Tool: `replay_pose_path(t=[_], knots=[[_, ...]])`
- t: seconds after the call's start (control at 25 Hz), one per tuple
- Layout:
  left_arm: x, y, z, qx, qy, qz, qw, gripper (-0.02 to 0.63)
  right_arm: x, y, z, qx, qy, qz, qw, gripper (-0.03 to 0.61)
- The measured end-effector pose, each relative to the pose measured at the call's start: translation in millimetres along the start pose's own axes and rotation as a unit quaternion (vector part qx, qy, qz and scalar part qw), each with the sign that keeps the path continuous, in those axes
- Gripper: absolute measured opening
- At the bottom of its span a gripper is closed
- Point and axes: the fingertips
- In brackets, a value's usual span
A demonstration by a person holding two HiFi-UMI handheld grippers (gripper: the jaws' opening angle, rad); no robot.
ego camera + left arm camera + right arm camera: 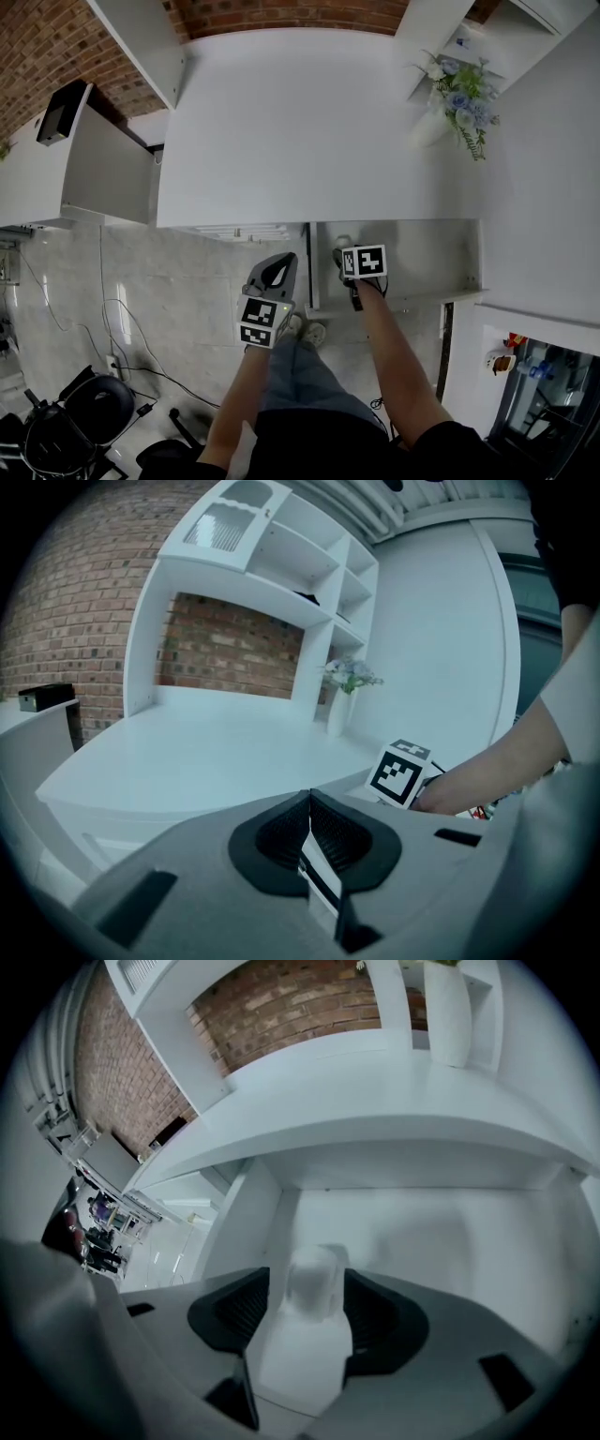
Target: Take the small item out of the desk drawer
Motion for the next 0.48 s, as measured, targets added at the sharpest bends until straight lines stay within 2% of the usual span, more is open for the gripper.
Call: replay_pose_path(t=[0.2, 0.36, 0.4, 0.44, 0.48], knots=[[-2.1, 3.3, -3.1, -0.004, 0.003, -0.002, 1.0, 0.009, -1.0, -0.3, 21.8, -0.004, -0.028, 0.016, 0.999, 0.23], [-12.9, 3.1, -4.9, -0.004, -0.006, -0.005, 1.0, 0.009, -4.0, -0.1, 34.3, -0.015, -0.042, 0.007, 0.999, 0.227], [-15.1, 3.2, -6.1, -0.003, -0.008, -0.007, 0.9999, 0.009, -4.9, 1.1, 35.8, -0.017, -0.042, 0.007, 0.999, 0.212], [-16.7, 2.8, -7.1, -0.001, -0.008, -0.009, 0.9999, 0.009, -5.3, 2.5, 36.3, -0.019, -0.042, 0.007, 0.999, 0.17], [-17.7, 1.8, -8.1, 0.001, -0.007, -0.01, 0.9999, 0.009, -5.1, 3.5, 36.1, -0.018, -0.04, 0.008, 0.999, 0.169]])
Point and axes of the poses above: the fingertips, and each gripper's own axes: z forward along the fingers, y to its right, x out of its top, and after that the axes turned 14 degrees about -y, right-handed
